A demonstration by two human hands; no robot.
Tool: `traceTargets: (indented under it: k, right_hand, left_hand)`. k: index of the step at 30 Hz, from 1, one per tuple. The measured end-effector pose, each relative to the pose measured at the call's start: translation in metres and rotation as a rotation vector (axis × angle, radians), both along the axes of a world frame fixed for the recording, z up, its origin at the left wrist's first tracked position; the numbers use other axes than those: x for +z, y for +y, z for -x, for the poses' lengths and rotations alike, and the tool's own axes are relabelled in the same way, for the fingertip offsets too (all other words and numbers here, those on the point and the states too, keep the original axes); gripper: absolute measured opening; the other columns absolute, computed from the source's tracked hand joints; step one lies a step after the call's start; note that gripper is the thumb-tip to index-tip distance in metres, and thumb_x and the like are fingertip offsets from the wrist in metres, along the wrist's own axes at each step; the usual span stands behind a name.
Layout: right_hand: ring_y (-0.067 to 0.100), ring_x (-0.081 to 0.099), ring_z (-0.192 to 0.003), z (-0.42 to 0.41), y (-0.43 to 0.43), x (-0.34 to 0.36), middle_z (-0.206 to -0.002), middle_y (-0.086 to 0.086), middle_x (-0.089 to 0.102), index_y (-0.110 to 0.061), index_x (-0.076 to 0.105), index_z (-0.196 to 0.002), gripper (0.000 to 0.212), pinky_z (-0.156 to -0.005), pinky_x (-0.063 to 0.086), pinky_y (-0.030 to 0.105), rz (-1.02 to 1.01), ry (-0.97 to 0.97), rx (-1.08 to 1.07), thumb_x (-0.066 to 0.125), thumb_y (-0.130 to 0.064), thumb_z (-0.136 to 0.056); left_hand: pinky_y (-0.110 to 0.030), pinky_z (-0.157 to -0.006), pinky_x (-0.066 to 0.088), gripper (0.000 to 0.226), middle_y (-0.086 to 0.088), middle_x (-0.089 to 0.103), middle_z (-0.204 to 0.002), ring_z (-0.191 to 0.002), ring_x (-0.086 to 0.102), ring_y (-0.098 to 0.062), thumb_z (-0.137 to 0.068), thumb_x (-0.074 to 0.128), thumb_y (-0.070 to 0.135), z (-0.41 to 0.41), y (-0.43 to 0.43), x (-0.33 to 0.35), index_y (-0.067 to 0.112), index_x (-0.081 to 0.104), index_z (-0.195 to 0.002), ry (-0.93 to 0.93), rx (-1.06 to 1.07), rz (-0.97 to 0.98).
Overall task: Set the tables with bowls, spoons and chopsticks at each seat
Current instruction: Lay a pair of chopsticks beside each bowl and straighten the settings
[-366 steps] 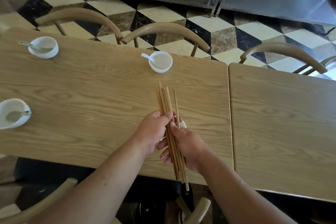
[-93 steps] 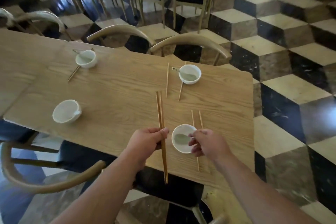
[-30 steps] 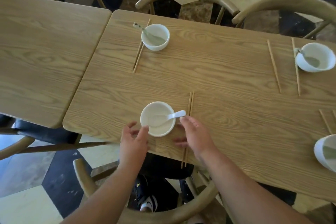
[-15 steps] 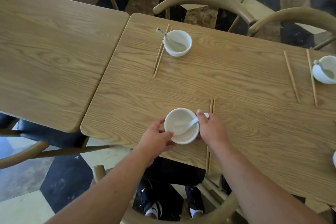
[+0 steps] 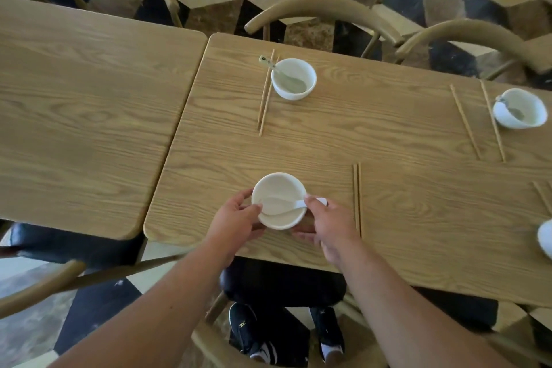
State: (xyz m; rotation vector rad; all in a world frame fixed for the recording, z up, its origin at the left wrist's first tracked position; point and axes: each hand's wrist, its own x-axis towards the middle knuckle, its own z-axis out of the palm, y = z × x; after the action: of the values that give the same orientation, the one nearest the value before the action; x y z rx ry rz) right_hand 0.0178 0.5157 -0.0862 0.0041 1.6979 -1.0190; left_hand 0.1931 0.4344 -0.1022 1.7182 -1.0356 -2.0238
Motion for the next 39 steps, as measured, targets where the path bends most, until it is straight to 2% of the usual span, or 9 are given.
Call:
traceTargets:
  k: [4, 7, 11, 14, 16, 21, 26, 33, 39]
  right_hand:
    - [0.04, 0.076, -0.106, -0.006, -0.002, 0.0, -0.127, 0.014, 0.071, -0.019, 0.072, -0.113, 0.018, -0.061, 0.064, 0.038, 0.003, 0.0, -0.037, 0.067, -0.034, -0.104]
    - [0.034, 0.076, -0.101, -0.001, 0.004, 0.008, -0.123, 0.01, 0.07, -0.02, 0.071, -0.117, 0.036, -0.063, 0.066, 0.04, -0.029, 0.055, 0.038, 0.064, -0.052, -0.102]
    - [0.024, 0.07, -0.065, 0.03, 0.029, 0.019, -0.086, 0.005, 0.073, -0.017, 0.069, -0.1, 0.041, -0.068, 0.066, 0.049, -0.158, 0.532, 0.162, 0.055, -0.055, -0.105]
    - [0.012, 0.063, -0.067, 0.056, 0.051, 0.013, -0.087, -0.002, 0.072, -0.016, 0.069, -0.104, 0.022, -0.056, 0.051, 0.031, -0.246, 0.758, 0.264, 0.063, -0.036, -0.105]
    - [0.004, 0.059, -0.07, 0.068, 0.062, 0.006, -0.094, -0.006, 0.07, -0.018, 0.068, -0.113, 0.018, -0.054, 0.04, 0.023, -0.299, 0.797, 0.347, 0.067, -0.033, -0.103]
    - [0.014, 0.06, -0.086, 0.082, 0.075, -0.015, -0.098, -0.007, 0.063, -0.018, 0.069, -0.12, 0.026, -0.066, 0.043, 0.026, -0.319, 0.851, 0.46, 0.073, -0.032, -0.099]
    - [0.015, 0.067, -0.08, 0.093, 0.075, -0.023, -0.083, -0.008, 0.067, -0.021, 0.07, -0.097, 0.015, -0.066, 0.051, 0.03, -0.333, 0.806, 0.492, 0.074, -0.036, -0.097]
    - [0.023, 0.076, -0.077, 0.102, 0.072, -0.038, -0.081, -0.002, 0.076, -0.025, 0.068, -0.084, 0.02, -0.076, 0.066, 0.045, -0.295, 0.679, 0.493, 0.079, -0.04, -0.091]
    - [0.019, 0.071, -0.083, 0.123, 0.074, -0.03, -0.084, -0.007, 0.069, -0.026, 0.063, -0.085, 0.021, -0.073, 0.056, 0.033, -0.304, 0.733, 0.632, 0.078, -0.037, -0.094]
  left_hand:
    - [-0.036, -0.079, 0.064, 0.043, -0.011, 0.076, -0.118, -0.102, 0.079, -0.027, -0.105, 0.067, 0.022, -0.005, -0.006, -0.003, 0.03, 0.06, -0.146, -0.007, -0.064, -0.001]
    - [-0.036, -0.07, 0.063, 0.035, -0.008, 0.077, -0.111, -0.078, 0.078, -0.02, -0.099, 0.073, 0.04, -0.006, -0.004, 0.008, 0.032, 0.067, -0.133, -0.097, -0.098, 0.035]
    - [-0.04, -0.066, 0.05, 0.042, 0.004, 0.068, -0.072, -0.066, 0.062, -0.023, -0.096, 0.062, 0.06, -0.013, 0.022, 0.032, 0.02, 0.064, -0.083, -0.472, -0.122, 0.302]
    - [-0.032, -0.055, 0.039, 0.045, 0.014, 0.056, -0.051, -0.056, 0.053, -0.014, -0.097, 0.065, 0.05, 0.0, 0.057, 0.038, 0.019, 0.055, -0.066, -0.514, -0.394, 0.354]
    - [-0.029, -0.057, 0.042, 0.036, 0.015, 0.062, -0.057, -0.06, 0.058, -0.006, -0.094, 0.067, 0.049, 0.019, 0.074, 0.032, 0.025, 0.06, -0.068, -0.525, -0.588, 0.369]
    - [-0.029, -0.08, 0.054, 0.01, 0.016, 0.071, -0.088, -0.087, 0.067, -0.006, -0.095, 0.067, 0.046, 0.074, 0.092, 0.023, 0.036, 0.07, -0.096, -0.447, -0.791, 0.334]
    - [-0.031, -0.093, 0.056, 0.031, 0.014, 0.075, -0.111, -0.106, 0.07, -0.011, -0.098, 0.067, 0.041, 0.123, 0.096, 0.01, 0.031, 0.072, -0.127, -0.431, -0.781, 0.328]
    - [-0.027, -0.061, 0.049, 0.02, 0.009, 0.078, -0.088, -0.081, 0.071, -0.01, -0.095, 0.065, 0.048, 0.162, 0.1, -0.003, 0.035, 0.075, -0.107, -0.542, -0.71, 0.303]
    - [-0.033, -0.07, 0.049, 0.018, 0.008, 0.07, -0.089, -0.089, 0.069, -0.018, -0.094, 0.067, 0.048, 0.168, 0.103, -0.005, 0.029, 0.067, -0.096, -0.644, -0.713, 0.367]
